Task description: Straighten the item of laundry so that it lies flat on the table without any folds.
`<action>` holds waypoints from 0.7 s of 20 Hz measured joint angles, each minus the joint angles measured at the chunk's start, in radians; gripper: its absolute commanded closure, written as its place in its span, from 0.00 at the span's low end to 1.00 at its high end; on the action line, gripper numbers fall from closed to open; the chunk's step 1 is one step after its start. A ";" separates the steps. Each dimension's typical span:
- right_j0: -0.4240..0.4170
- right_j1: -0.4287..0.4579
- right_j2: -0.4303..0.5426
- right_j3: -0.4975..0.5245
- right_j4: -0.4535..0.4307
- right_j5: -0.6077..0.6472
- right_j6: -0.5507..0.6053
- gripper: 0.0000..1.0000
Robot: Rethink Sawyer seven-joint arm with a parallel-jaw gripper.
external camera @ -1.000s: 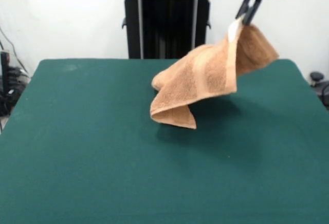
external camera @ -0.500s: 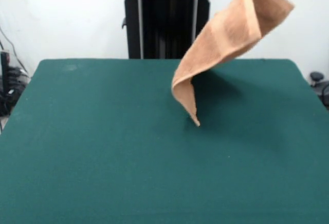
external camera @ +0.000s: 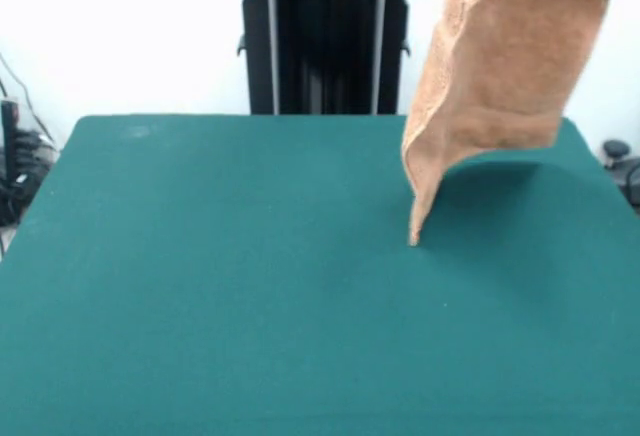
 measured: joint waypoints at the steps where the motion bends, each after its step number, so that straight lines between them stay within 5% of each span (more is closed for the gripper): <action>1: 0.003 0.001 -0.006 -0.006 -0.001 0.006 0.004 1.00; 14: 0.107 0.004 -0.071 -0.127 0.005 0.201 0.205 1.00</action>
